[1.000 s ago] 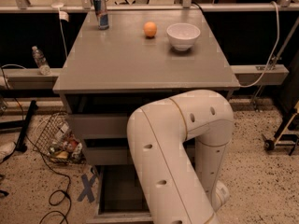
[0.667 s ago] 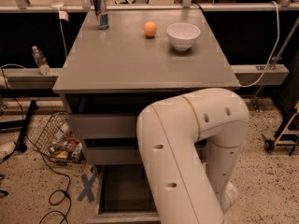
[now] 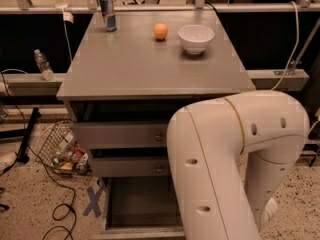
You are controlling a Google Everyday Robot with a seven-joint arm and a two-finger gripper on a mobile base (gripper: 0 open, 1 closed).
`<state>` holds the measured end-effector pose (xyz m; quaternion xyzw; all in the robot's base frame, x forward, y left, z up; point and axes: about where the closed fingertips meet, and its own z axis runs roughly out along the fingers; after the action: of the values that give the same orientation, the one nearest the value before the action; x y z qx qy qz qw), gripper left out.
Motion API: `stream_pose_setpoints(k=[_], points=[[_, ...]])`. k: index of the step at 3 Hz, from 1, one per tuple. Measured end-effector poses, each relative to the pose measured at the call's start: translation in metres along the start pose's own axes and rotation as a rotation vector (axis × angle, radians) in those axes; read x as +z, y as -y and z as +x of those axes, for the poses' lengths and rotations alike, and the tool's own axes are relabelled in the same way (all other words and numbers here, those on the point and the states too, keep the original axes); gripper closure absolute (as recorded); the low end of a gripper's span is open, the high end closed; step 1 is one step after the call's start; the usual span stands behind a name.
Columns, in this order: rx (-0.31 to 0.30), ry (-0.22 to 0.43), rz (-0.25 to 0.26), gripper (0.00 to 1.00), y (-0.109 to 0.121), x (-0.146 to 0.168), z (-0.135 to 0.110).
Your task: Pick rxbar chocolate from bottom drawer and place on counter
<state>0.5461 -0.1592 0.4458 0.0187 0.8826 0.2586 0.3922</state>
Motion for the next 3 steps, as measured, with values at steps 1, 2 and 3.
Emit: stream_pose_setpoints(k=[1, 2, 3], points=[[-0.009, 0.055, -0.017, 1.0, 0.006, -0.021, -0.025], [-0.012, 0.126, -0.015, 1.0, 0.016, -0.046, -0.051], [-0.023, 0.185, -0.01, 1.0, 0.021, -0.071, -0.073]])
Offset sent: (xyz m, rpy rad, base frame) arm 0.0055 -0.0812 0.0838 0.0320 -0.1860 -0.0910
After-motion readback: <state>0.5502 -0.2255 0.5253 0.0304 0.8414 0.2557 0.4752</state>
